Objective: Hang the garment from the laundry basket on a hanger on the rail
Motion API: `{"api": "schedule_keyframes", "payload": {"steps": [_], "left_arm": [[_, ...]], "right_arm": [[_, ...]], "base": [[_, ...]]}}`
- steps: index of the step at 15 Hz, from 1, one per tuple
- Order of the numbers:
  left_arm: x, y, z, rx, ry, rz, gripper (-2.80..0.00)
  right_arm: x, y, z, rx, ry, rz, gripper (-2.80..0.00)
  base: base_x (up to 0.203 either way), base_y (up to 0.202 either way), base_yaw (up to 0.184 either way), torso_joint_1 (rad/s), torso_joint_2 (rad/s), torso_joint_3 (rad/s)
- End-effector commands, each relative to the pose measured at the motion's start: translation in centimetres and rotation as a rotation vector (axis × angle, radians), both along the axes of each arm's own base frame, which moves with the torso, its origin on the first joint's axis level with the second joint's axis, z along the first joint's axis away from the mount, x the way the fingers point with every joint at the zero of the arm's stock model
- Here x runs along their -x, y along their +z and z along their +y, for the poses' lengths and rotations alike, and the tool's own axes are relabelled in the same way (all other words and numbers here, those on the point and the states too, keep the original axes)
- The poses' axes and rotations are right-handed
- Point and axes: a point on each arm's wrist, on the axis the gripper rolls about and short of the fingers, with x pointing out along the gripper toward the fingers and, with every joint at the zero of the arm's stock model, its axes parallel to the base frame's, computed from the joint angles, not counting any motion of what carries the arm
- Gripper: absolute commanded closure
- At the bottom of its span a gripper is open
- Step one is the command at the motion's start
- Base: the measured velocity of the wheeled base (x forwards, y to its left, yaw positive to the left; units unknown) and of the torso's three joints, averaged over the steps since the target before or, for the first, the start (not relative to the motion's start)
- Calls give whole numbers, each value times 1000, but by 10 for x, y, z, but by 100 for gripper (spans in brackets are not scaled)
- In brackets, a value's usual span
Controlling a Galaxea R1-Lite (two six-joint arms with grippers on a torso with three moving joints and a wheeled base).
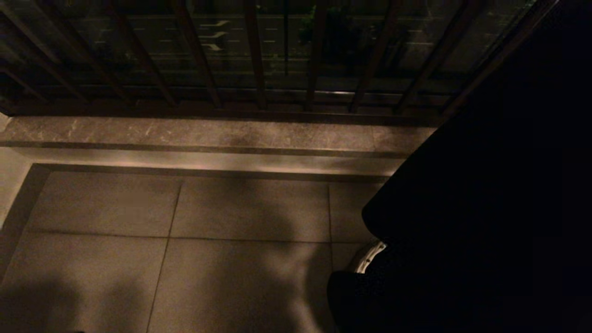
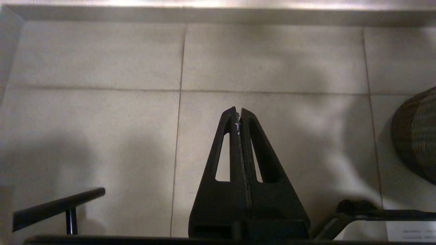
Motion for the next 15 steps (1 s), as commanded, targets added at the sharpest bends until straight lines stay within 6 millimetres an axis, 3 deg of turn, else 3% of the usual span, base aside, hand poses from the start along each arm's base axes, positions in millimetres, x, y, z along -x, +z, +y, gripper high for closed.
{"api": "schedule_keyframes", "payload": {"steps": [1,15], "left_arm": [[0,0,0,0,0,2,0],[0,0,0,0,1,1,0]], "right_arm": [[2,-2,-1,3,1,7,0],[10,-7,-6,-11,-33,-5,0]], "base": [[0,0,0,0,2,193],[0,0,0,1,1,201]]}}
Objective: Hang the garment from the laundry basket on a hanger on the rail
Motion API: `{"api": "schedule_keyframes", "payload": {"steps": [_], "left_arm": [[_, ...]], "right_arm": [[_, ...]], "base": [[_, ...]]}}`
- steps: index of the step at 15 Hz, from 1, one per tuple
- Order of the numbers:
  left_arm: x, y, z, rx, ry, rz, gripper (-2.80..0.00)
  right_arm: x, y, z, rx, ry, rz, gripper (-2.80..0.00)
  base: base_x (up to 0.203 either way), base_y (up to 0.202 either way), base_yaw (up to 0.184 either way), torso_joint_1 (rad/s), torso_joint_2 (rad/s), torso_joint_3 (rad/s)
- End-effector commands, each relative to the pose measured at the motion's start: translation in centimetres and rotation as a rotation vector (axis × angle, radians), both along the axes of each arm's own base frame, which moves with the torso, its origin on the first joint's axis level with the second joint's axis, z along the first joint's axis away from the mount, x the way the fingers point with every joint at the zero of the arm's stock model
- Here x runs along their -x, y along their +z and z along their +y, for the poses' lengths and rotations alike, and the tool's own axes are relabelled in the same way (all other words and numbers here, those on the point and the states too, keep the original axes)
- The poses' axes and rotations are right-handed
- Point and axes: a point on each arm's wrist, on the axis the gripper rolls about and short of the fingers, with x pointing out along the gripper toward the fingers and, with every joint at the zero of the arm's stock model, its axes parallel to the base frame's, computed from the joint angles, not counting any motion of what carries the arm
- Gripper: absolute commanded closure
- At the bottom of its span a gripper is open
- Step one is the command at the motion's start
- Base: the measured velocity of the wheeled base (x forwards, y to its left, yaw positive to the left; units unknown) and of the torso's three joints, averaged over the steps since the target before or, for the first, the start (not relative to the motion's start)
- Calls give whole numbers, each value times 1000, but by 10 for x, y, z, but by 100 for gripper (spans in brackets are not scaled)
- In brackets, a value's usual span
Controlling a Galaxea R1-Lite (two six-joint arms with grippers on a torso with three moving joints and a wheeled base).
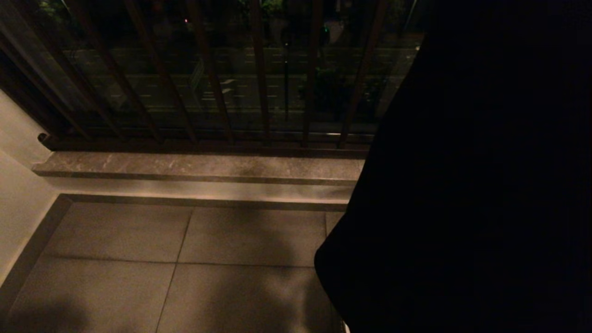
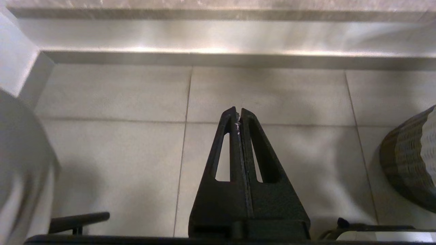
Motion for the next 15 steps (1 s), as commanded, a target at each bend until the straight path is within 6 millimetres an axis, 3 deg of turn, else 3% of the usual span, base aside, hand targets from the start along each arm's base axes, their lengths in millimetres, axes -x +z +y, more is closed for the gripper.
{"api": "schedule_keyframes", "payload": {"steps": [1,8,11,15], "left_arm": [[0,0,0,0,0,2,0],[0,0,0,0,0,2,0],[0,0,0,0,0,0,0],[0,0,0,0,0,2,0]], "right_arm": [[1,0,1,2,-3,4,0],[7,-6,11,25,-88,-9,0],[8,-4,14,43,12,-19,0],[-14,13,26,12,76,7,0]], "base": [[0,0,0,-1,-5,199],[0,0,0,3,4,203],[0,0,0,5,0,201],[0,0,0,0,2,201]]}}
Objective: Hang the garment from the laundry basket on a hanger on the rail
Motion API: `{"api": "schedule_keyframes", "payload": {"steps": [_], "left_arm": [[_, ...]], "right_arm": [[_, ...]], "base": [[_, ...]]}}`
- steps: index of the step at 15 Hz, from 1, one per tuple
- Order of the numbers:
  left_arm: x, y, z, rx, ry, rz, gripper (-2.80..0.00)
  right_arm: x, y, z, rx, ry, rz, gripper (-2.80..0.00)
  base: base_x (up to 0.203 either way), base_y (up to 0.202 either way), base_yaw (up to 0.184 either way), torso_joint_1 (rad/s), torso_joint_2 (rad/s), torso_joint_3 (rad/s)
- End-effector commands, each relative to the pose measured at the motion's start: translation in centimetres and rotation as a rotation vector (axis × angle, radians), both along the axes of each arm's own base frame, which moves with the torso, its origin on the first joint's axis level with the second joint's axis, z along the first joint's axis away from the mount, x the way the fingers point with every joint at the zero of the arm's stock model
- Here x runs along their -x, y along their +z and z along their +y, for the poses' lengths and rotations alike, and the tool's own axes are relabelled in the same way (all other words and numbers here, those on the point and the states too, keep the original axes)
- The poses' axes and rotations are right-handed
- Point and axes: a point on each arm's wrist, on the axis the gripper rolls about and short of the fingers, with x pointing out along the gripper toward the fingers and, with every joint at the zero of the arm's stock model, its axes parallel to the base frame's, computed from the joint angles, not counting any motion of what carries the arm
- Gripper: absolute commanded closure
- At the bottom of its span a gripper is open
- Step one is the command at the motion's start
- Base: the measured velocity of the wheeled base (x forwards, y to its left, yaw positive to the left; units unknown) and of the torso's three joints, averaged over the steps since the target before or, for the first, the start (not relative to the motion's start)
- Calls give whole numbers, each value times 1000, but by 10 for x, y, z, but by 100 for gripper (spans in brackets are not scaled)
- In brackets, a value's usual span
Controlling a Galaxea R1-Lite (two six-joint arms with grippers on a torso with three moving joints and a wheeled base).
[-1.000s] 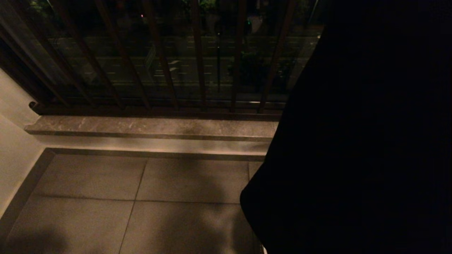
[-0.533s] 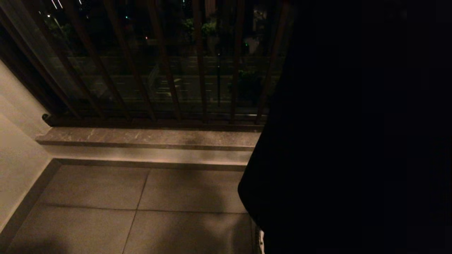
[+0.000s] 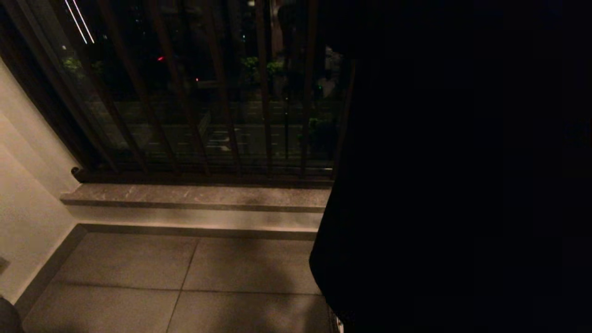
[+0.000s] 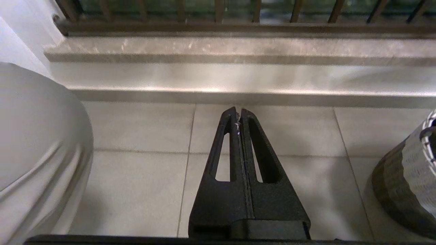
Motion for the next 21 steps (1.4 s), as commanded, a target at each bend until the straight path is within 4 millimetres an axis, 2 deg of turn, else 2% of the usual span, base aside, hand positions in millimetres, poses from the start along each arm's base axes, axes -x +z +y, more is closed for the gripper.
{"api": "schedule_keyframes", "payload": {"steps": [1,4,8,11,15,21], "left_arm": [[0,0,0,0,0,3,0],[0,0,0,0,0,3,0],[0,0,0,0,0,3,0],[0,0,0,0,0,3,0],[0,0,0,0,0,3,0],[0,0,0,0,0,3,0]], "right_arm": [[-17,5,9,10,11,58,0],[-20,11,12,-26,11,55,0],[-16,8,20,-43,-53,81,0],[-23,7,23,-51,-102,101,0],[-39,-6,28,-27,-155,159,0],[-44,-14,30,38,-191,107,0]], "base": [[0,0,0,2,6,203],[0,0,0,2,4,200],[0,0,0,0,1,200],[0,0,0,-1,1,202],[0,0,0,1,3,203],[0,0,0,1,0,41]]}}
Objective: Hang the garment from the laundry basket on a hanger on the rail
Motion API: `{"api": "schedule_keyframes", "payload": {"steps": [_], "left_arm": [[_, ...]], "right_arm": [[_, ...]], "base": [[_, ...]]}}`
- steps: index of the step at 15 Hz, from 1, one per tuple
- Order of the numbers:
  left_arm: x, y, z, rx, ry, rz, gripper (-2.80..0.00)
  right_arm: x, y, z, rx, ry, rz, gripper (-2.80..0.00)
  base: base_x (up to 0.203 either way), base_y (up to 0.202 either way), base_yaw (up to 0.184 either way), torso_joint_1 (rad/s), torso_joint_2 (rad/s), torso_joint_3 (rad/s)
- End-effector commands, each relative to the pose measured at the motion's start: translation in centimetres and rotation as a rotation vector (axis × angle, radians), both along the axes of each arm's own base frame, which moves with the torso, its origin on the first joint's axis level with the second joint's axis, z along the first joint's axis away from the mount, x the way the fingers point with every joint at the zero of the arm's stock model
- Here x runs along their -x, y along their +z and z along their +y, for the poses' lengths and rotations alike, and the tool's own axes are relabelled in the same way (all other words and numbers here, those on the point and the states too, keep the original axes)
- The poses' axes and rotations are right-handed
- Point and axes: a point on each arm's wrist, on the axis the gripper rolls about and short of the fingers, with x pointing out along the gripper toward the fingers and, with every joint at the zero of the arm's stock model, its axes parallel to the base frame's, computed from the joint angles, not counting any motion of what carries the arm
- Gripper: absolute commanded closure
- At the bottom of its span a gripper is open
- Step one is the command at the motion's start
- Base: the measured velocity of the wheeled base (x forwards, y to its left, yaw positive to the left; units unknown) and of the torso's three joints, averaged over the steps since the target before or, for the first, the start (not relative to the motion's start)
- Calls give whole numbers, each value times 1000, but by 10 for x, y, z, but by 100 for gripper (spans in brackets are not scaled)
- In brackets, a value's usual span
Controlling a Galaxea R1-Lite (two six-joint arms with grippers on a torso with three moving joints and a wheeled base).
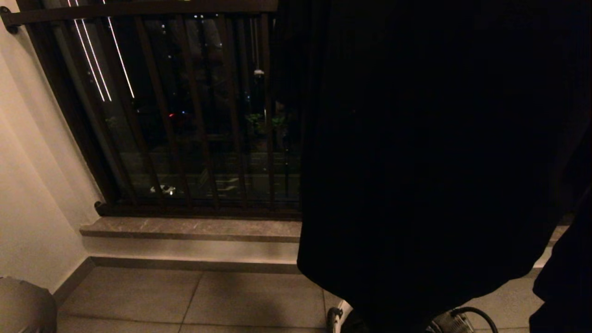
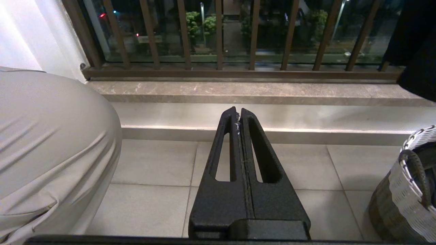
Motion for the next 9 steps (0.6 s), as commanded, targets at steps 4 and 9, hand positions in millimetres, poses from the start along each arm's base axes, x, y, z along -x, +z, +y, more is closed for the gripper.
{"api": "schedule_keyframes", "payload": {"steps": [4,9], "left_arm": [[0,0,0,0,0,3,0],[0,0,0,0,0,3,0]], "right_arm": [[0,0,0,-7,4,-11,0],[3,0,-1,-12,5,-27,0]], "base": [[0,0,0,0,0,0],[0,0,0,5,-92,-89]]}}
